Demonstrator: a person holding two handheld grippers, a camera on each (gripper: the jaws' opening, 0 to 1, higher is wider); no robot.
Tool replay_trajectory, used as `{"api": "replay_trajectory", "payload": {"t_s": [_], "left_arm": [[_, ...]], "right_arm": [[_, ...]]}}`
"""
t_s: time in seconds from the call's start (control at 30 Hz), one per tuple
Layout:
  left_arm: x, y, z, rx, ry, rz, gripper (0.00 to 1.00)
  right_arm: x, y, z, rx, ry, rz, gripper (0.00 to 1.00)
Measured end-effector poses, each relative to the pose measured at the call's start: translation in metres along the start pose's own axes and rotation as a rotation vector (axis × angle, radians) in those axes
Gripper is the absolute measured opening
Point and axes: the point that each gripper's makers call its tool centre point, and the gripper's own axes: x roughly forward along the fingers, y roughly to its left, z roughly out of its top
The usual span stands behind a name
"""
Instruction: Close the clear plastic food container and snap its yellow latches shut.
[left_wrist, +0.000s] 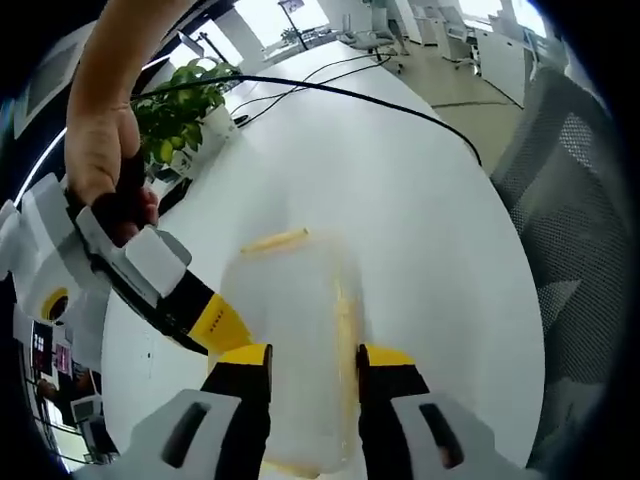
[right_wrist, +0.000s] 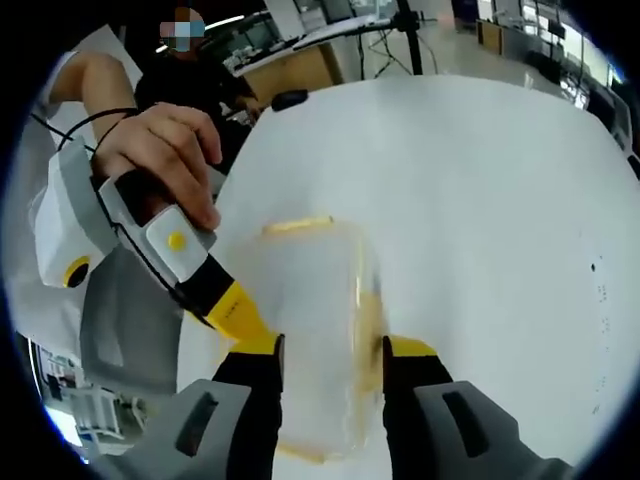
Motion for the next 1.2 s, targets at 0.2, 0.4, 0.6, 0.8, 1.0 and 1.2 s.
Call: {"api": "replay_trajectory", "payload": {"t_s": [0.2,0.4,0.6,0.8,1.0,1.2], "left_arm": [[-0.017,0.006,0.007,-0.077,-0.055,0.043,0.28],[-0.035,0.016,-0.006,-0.235,-0.082,0.12,0.29],[-0.054,0.028,-0.032,-0.428,-0.112,0.223,0.29],[-0.064,0.033,-0.054,-0.585,-0.131,0.315,0.3],[-0.063,0.022,-0.069,-0.764,-0.154,0.336,0.3],[-0.063,0.01,-0.08,-0.824,-0.145,0.35,0.31]], "right_arm": [[-0.019,0.004,0.007,-0.025,-0.038,-0.07,0.38],[-0.029,0.015,0.005,-0.022,-0.121,-0.166,0.39],[-0.032,0.035,-0.01,0.037,-0.241,-0.322,0.41],[-0.027,0.06,-0.033,0.11,-0.314,-0.474,0.42],[-0.027,0.073,-0.045,0.164,-0.413,-0.63,0.45],[-0.027,0.073,-0.057,0.259,-0.487,-0.736,0.46]]}}
